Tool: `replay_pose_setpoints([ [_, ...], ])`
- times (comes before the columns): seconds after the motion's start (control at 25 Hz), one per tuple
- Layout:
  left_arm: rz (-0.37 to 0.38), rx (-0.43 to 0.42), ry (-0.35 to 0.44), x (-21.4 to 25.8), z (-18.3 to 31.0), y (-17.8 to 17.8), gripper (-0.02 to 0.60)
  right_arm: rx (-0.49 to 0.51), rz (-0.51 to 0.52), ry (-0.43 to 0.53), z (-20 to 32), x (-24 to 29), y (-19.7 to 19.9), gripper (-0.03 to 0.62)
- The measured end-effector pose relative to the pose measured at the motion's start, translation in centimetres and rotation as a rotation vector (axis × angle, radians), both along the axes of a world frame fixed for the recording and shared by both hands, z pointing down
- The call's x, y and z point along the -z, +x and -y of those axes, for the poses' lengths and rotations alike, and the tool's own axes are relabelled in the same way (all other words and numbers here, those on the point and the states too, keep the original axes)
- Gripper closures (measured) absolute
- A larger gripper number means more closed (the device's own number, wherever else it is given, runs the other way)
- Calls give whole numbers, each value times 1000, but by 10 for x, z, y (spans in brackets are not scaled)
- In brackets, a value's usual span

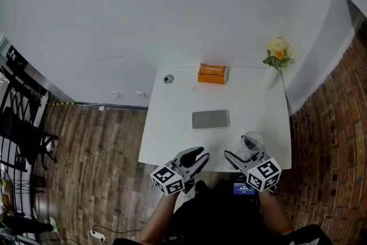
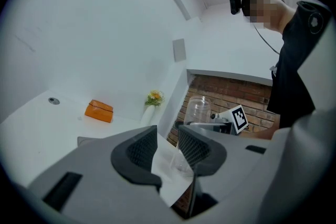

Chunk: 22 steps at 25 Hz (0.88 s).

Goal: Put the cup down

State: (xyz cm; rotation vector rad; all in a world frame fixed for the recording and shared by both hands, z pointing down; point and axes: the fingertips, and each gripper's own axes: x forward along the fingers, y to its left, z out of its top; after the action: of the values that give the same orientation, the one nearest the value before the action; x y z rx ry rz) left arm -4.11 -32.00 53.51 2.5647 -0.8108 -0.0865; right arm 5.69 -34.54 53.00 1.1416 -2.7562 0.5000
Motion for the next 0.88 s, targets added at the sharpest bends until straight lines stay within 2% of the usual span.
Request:
replay_pose_setpoints([
  [0.32,-2,-32,10,2,4,-2,449,-42,22,-5,5,6,2,229],
  [0.88,2,-16,13,4,2,-6,449,-37,42,-21,10,2,3,229],
])
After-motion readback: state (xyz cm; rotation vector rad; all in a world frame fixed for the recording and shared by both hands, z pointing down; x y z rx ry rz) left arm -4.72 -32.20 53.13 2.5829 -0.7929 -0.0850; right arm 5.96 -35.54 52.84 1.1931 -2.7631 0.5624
